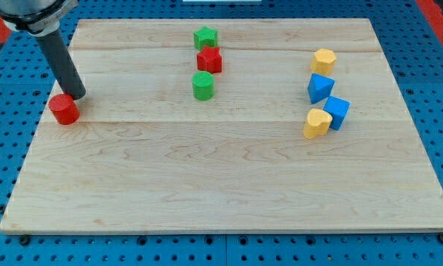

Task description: Push the red circle diagonally to the left of the green circle

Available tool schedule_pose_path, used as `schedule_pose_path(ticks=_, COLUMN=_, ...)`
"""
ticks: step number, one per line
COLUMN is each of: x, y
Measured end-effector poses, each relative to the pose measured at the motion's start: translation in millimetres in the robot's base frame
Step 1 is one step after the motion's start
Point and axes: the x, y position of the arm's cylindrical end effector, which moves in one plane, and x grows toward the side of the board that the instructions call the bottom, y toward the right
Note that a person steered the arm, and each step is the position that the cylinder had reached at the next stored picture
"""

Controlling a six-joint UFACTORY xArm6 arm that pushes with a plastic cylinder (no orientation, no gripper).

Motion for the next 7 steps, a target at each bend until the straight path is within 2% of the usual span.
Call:
schedule_pose_path(ticks=1, x=-1.3, y=0.0)
schedule_pose_path(ticks=2, x=-45.2, y=-61.0)
schedule_pose_path(ticks=3, x=10.1, y=-10.1)
schedule_pose_path(ticks=4, x=33.2, y=1.6)
schedule_pose_path(ticks=5, x=8.0, y=-13.0)
schedule_pose_path(ticks=7, x=8.4, y=-19.9)
